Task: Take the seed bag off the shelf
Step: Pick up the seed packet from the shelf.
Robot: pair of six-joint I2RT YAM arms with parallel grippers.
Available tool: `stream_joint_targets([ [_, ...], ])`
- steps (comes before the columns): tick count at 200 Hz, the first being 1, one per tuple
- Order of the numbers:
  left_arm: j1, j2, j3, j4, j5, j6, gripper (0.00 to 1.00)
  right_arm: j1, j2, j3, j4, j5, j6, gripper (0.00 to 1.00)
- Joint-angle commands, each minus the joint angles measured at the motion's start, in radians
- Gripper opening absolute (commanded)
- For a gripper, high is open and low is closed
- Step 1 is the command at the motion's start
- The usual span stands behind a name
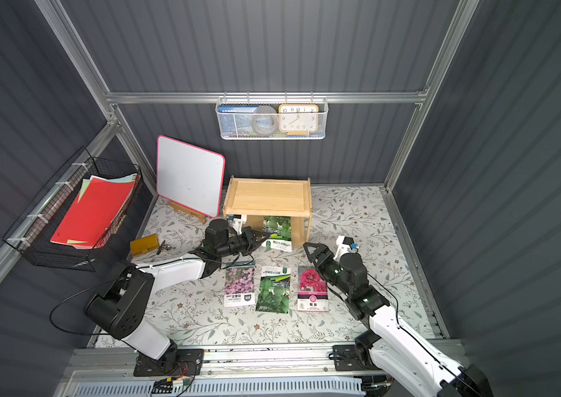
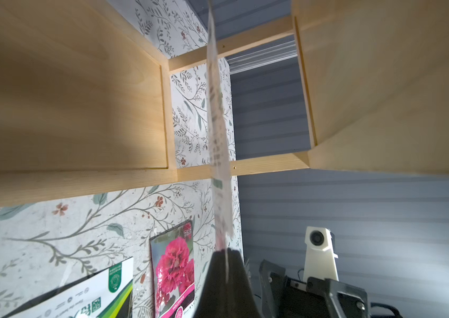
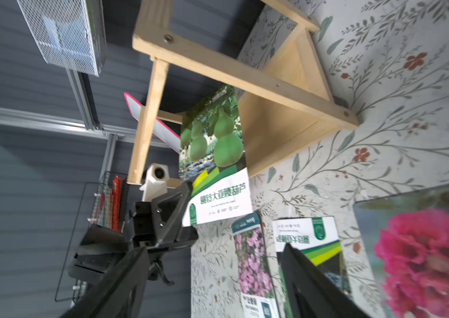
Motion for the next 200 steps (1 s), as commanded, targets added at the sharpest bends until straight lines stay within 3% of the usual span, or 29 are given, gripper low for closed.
stream_joint_targets([
  [1,-0.024,-0.056,0.032,-0.094,-0.017,0.108,0.0,-0.055,0.055,-0.044,-0.013,-0.225,-0.062,0.88],
  [82,-0.061,-0.145,-0.015,-0.137,-0.004,0.104,0.0,-0.075,0.3,0.024,0.117,-0.375,-0.165,0.9],
  [200,-0.061,-0.048,-0.068,-0.037,0.004,0.091,0.0,-0.076,0.26,0.027,0.052,-0.361,-0.207,0.89],
])
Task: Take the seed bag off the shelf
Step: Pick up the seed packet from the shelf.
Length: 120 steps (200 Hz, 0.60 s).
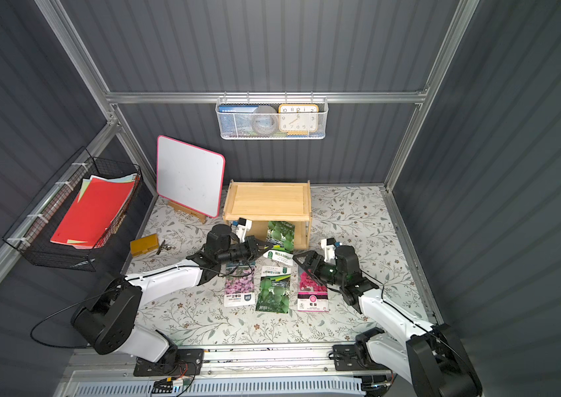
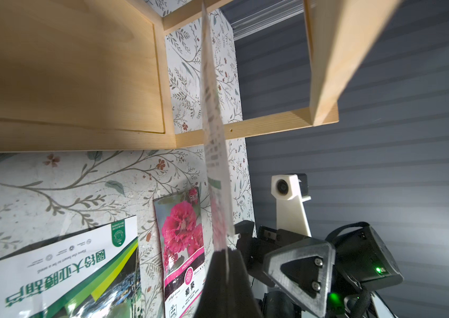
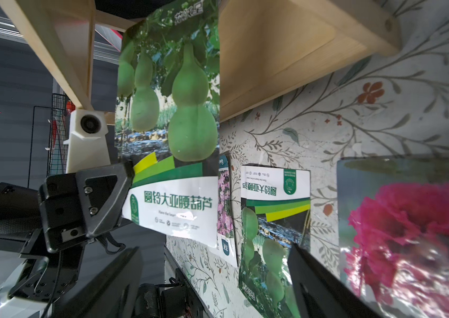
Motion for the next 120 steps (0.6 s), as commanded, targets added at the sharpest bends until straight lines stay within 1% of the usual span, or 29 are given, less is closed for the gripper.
stream_joint_targets([
  [1,0.0,0.016,-0.02,0.055,0.008,0.02,0.0,-0.003,-0.01,0.019,-0.018,-0.01,-0.024,0.89],
  [22,0.0,-0.003,-0.027,0.076,0.01,0.007,0.0,-0.003,0.008,0.026,-0.012,-0.015,-0.033,0.89],
  [61,-0.002,-0.108,-0.063,0.033,0.014,-0.002,0.0,-0.003,0.051,0.025,0.046,-0.042,-0.042,0.89],
  [90,-0.004,-0.172,-0.1,0.03,0.025,-0.024,0.0,-0.002,0.092,0.027,0.144,-0.081,-0.037,0.89],
  [115,-0.009,-0.202,-0.132,0.053,0.036,-0.047,0.0,-0.002,0.126,0.037,0.242,-0.111,-0.021,0.86],
  [120,-0.011,-0.205,-0.139,0.061,0.039,-0.053,0.0,-0.003,0.161,0.039,0.266,-0.119,-0.014,0.86],
])
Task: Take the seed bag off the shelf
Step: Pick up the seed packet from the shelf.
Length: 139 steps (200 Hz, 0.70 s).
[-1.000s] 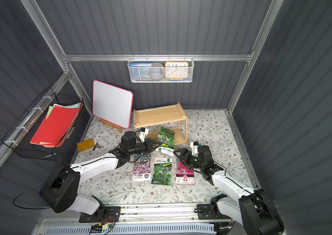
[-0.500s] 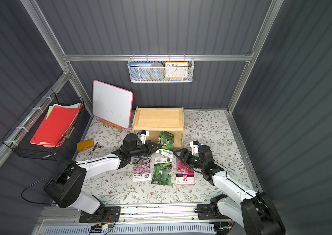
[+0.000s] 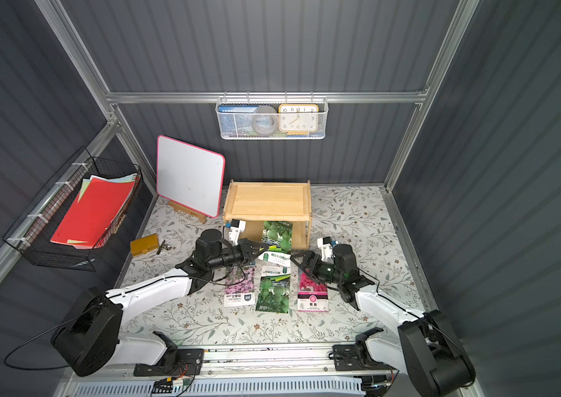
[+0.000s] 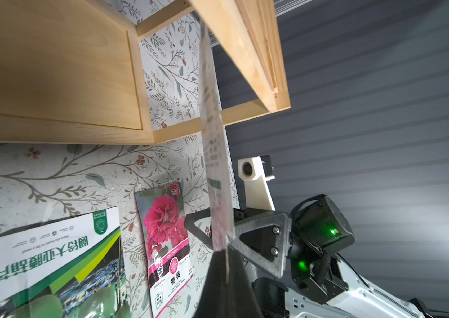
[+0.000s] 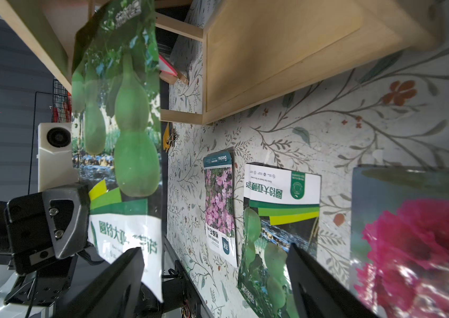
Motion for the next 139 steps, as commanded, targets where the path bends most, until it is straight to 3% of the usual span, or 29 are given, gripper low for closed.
stream_joint_targets([
  [1,-0.01,-0.027,-0.04,0.028,0.028,-0.032,0.0,-0.003,0.051,0.033,0.148,-0.054,0.009,0.86],
  [84,-0.038,-0.069,-0.126,0.128,0.035,-0.107,0.0,0.031,0.225,0.105,0.344,-0.124,0.074,0.71],
  [139,-0.041,-0.126,-0.133,0.118,0.016,-0.127,0.0,0.049,0.302,0.097,0.467,-0.131,0.13,0.67],
])
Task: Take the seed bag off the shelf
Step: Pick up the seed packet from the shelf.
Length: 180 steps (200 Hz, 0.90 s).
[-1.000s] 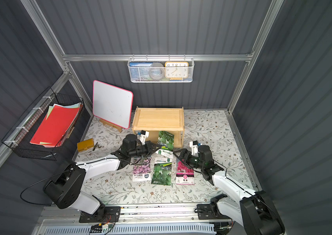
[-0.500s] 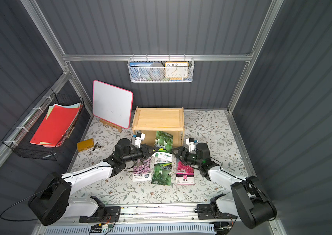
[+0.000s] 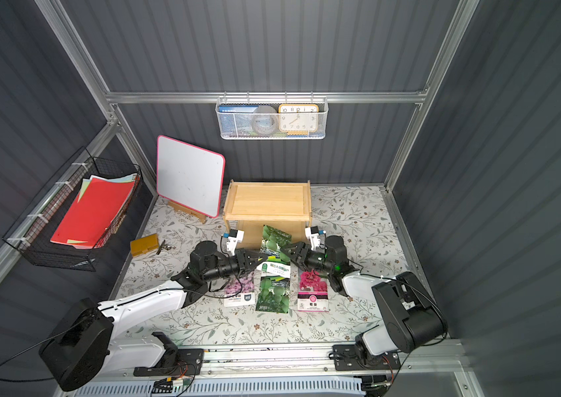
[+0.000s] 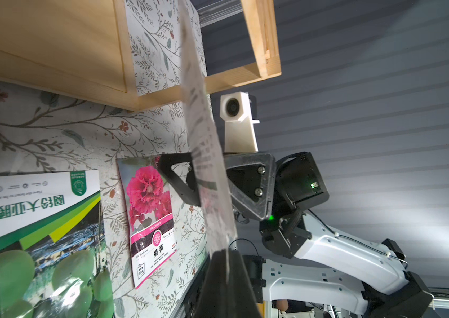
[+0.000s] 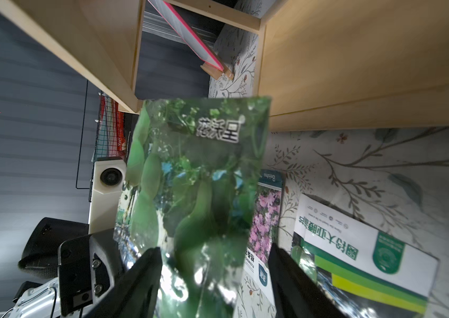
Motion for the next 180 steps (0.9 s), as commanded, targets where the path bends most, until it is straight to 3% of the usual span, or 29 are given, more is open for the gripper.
stream_joint_targets([
  [1,-0.003,-0.038,-0.008,0.02,0.0,-0.017,0.0,0.009,0.012,0.009,0.082,-0.018,0.021,0.67],
  [28,-0.004,-0.051,-0.003,-0.008,-0.011,-0.011,0.0,0.013,0.001,0.011,0.084,-0.019,0.028,0.62],
  [65,-0.005,-0.031,-0.014,0.004,-0.015,-0.01,0.0,0.021,-0.031,0.022,0.069,-0.035,0.025,0.44],
  [113,-0.005,0.001,-0.027,0.039,-0.022,-0.012,0.0,0.037,-0.082,0.009,0.024,-0.042,0.001,0.31],
  [144,-0.005,0.004,-0.031,0.029,-0.028,-0.008,0.0,0.045,-0.118,0.015,-0.051,-0.039,-0.03,0.0],
  [168,-0.006,-0.016,-0.03,-0.014,-0.046,0.001,0.0,0.055,-0.148,0.026,-0.134,-0.04,-0.068,0.0],
  [180,-0.007,-0.036,-0.029,-0.049,-0.06,0.01,0.25,0.059,-0.169,0.032,-0.193,-0.042,-0.09,0.0],
])
